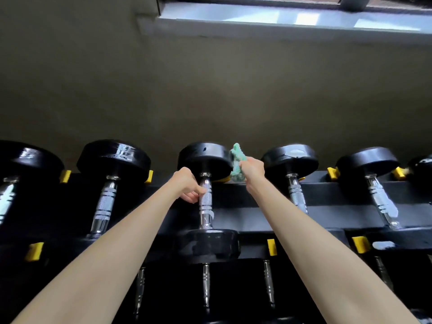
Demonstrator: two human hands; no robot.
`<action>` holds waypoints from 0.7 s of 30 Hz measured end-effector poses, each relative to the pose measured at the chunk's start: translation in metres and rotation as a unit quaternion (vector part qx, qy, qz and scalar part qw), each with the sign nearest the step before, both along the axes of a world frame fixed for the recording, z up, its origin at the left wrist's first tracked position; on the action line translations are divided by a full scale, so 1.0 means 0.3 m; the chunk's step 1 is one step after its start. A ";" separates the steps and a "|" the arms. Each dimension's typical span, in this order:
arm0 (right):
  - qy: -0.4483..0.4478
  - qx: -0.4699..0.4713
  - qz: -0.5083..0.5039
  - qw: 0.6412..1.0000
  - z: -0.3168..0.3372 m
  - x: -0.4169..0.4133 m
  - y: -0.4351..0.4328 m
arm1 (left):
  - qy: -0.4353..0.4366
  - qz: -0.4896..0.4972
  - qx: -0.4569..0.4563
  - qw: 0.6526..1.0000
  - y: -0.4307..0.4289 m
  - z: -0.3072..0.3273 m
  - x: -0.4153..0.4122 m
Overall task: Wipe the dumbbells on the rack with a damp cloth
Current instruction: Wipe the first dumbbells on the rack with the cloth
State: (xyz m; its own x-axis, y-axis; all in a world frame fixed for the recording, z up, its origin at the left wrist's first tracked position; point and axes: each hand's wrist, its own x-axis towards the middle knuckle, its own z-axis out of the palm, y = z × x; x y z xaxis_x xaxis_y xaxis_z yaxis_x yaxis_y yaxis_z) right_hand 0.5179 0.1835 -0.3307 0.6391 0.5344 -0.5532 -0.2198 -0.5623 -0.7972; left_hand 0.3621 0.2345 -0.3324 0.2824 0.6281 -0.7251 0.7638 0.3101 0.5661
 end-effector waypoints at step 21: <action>-0.075 0.171 0.108 0.976 0.176 -0.257 0.061 | -0.125 0.088 -0.047 0.987 -0.081 -0.025 -0.084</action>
State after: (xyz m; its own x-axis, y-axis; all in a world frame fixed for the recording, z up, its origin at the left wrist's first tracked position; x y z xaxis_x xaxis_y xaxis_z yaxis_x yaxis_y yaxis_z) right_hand 0.4409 0.2018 -0.2780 0.5505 0.8034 -0.2269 0.0086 -0.2772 -0.9608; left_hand 0.3367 0.2101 -0.3399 0.3527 0.6166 -0.7038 0.5325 0.4863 0.6928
